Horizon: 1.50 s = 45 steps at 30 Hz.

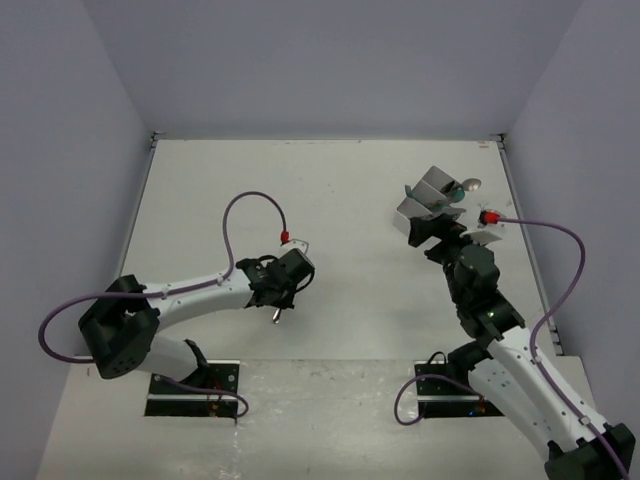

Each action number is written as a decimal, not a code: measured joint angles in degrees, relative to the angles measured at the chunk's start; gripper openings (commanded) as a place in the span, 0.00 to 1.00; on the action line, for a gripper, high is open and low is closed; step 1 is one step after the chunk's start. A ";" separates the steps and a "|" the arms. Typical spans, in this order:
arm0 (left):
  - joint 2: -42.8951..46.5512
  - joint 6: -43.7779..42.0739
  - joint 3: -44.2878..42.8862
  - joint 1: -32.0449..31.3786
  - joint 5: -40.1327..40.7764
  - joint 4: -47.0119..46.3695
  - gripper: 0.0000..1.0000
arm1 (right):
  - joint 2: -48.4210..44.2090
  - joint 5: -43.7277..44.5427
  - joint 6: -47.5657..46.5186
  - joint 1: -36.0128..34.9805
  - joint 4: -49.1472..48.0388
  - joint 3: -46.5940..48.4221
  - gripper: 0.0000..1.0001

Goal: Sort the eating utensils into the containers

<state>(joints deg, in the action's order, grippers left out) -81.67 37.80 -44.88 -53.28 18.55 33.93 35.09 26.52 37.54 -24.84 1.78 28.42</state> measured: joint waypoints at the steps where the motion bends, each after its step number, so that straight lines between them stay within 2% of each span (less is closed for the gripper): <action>1: 1.36 -1.18 -0.50 0.00 0.11 -1.20 0.00 | 0.92 -4.76 -0.44 0.00 -1.86 -0.63 0.99; 6: 5.55 -6.38 -4.50 0.00 0.28 -8.94 0.00 | 10.78 -22.88 -1.36 -0.09 -8.46 -1.77 0.99; 11: 5.90 -10.05 -5.79 0.00 -0.37 -16.28 0.00 | 18.23 -35.78 -1.46 -1.57 -14.12 -1.70 0.99; 16: 5.88 -11.91 -5.92 -0.02 -2.43 -21.66 0.00 | 24.79 -44.98 -1.51 -2.43 -18.53 0.96 0.99; 21: 5.68 -13.27 -7.37 -0.07 -4.15 -25.05 0.00 | 29.51 -49.20 -1.03 -3.43 -22.05 3.87 0.98; 24: 5.16 -13.66 -8.55 -0.07 -5.25 -26.62 0.00 | 31.71 -50.16 -0.26 -4.17 -23.80 5.07 0.89; 28: 3.82 -14.91 -9.77 -0.04 -6.05 -27.52 0.00 | 34.29 -49.81 0.44 -4.76 -24.65 6.82 0.70; 31: 2.84 -15.58 -10.36 -0.20 -7.04 -27.56 0.00 | 35.04 -48.76 0.85 -5.03 -24.61 7.98 0.61; 38: 2.67 -16.83 -11.26 -0.98 -8.57 -28.76 0.00 | 34.97 -44.09 1.42 -5.81 -24.41 8.63 0.53; 42: 2.64 -17.49 -11.58 -1.25 -8.96 -29.18 0.00 | 34.97 -42.40 2.21 -5.90 -24.20 8.66 0.31; 45: 2.62 -17.53 -11.72 -1.31 -8.94 -29.44 0.00 | 34.97 -42.18 2.82 -5.92 -23.98 8.66 0.09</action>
<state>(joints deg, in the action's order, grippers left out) -79.05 20.27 -56.60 -54.59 9.61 4.49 70.06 -15.66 40.36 -30.76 -22.20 37.08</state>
